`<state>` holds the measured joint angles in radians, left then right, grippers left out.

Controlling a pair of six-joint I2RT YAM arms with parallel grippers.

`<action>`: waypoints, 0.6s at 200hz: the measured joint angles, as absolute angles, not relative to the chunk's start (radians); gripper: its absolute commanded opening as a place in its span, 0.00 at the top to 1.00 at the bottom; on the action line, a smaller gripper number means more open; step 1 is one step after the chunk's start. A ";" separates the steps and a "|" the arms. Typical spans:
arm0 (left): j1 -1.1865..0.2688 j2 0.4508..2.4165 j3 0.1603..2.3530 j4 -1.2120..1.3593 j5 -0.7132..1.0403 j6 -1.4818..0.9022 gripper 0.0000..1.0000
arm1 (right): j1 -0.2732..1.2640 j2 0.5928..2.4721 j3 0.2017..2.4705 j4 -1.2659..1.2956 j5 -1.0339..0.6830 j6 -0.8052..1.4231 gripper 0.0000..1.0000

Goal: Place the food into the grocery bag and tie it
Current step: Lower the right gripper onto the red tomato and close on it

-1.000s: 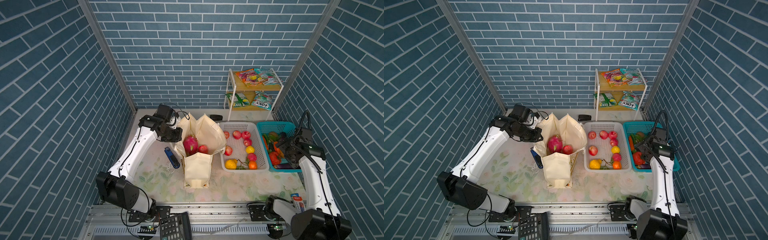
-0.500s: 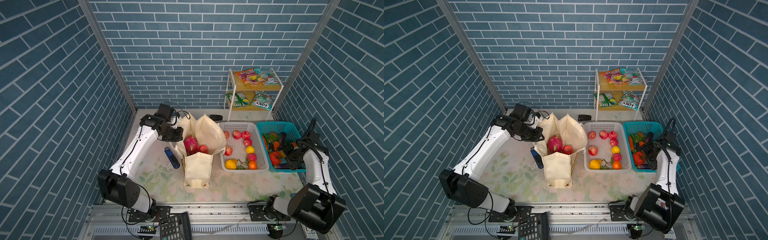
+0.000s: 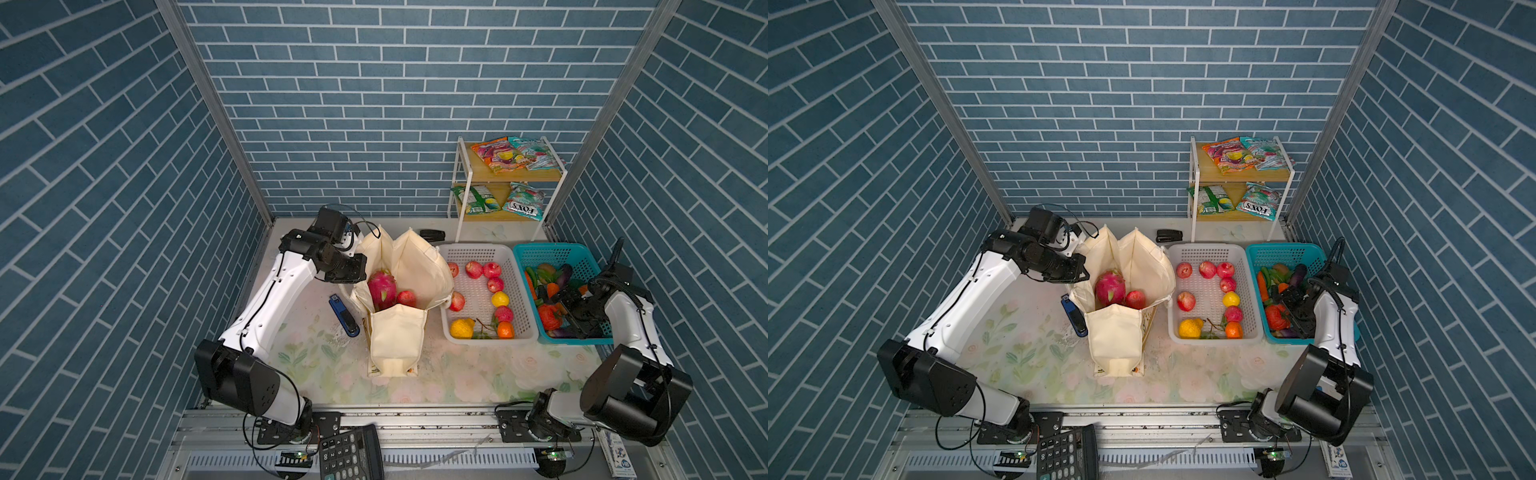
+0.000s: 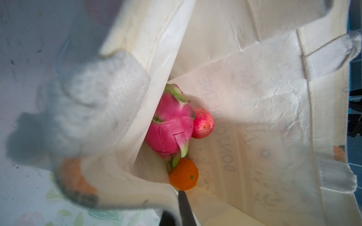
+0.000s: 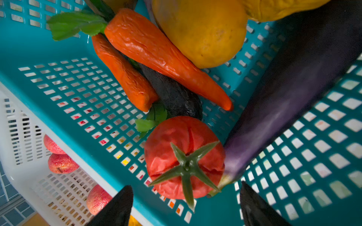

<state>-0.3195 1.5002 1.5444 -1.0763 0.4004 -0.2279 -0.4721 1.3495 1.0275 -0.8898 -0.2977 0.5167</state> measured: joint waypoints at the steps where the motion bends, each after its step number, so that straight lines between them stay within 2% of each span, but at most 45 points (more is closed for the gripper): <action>1: -0.319 1.500 1.544 -1.076 0.400 -0.228 0.95 | -0.472 1.350 1.028 -0.890 -0.297 0.516 0.11; 120: -0.319 1.496 1.527 -1.053 0.410 -0.229 0.95 | -0.472 1.443 1.033 -0.857 -0.304 0.499 0.10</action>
